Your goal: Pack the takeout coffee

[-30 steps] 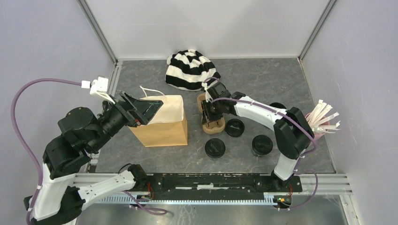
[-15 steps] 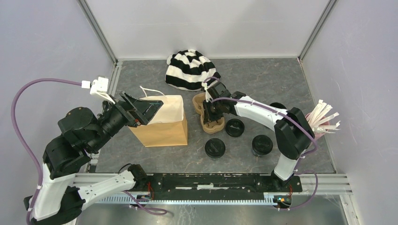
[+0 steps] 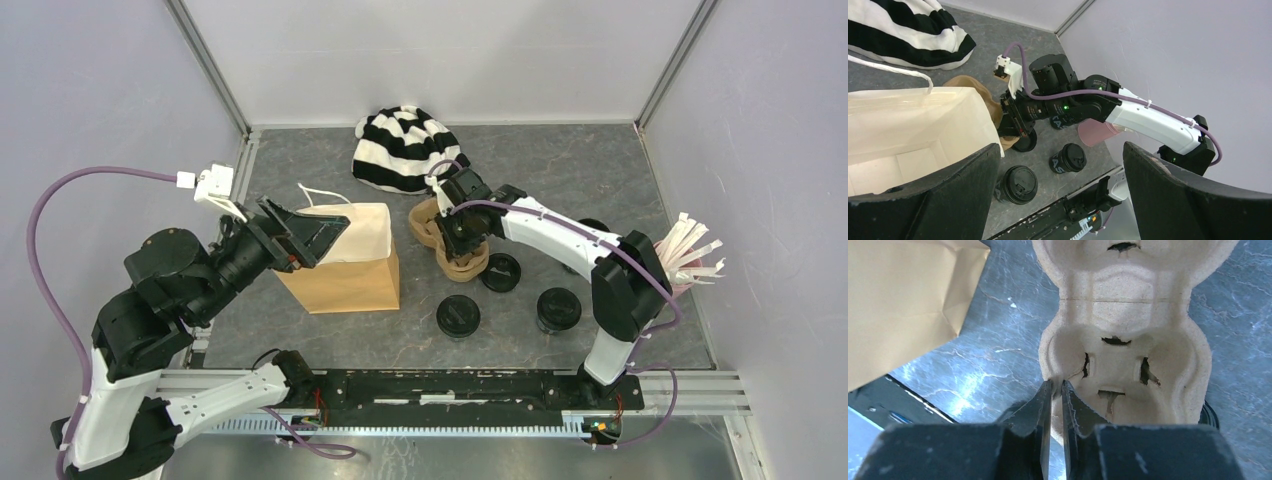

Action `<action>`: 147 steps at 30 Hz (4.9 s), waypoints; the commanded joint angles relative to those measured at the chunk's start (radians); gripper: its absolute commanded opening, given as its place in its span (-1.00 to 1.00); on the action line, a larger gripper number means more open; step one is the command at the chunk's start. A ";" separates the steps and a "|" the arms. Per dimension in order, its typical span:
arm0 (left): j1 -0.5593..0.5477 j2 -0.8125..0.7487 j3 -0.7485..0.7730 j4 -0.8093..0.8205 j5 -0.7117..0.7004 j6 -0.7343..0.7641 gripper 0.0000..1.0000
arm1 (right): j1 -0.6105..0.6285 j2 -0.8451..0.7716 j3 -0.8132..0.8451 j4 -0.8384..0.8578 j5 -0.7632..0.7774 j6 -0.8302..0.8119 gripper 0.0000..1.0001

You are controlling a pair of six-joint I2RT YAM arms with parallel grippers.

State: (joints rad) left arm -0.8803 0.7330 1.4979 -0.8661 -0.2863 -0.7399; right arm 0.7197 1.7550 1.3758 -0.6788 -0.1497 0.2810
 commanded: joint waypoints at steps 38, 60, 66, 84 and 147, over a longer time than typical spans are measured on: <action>0.003 0.062 -0.009 0.053 0.064 0.018 0.95 | -0.096 -0.053 -0.031 -0.052 0.358 0.094 -0.22; 0.003 0.084 0.002 0.059 0.082 0.040 0.96 | -0.030 -0.004 0.043 -0.125 0.543 0.060 -0.97; 0.003 0.090 0.008 0.059 0.086 0.042 0.96 | -0.028 -0.060 0.083 -0.127 0.563 0.062 -1.00; 0.003 0.079 -0.001 0.068 0.095 0.023 0.96 | -0.162 -0.281 -0.191 0.187 0.186 0.158 -1.00; 0.003 0.136 0.024 0.058 0.124 0.036 0.96 | -0.440 -0.316 -0.365 0.477 -0.155 0.445 -0.37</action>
State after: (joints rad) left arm -0.8803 0.8639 1.4914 -0.8360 -0.1726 -0.7387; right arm 0.2886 1.4891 1.0103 -0.3157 -0.2546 0.6712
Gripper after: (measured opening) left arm 0.980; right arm 0.313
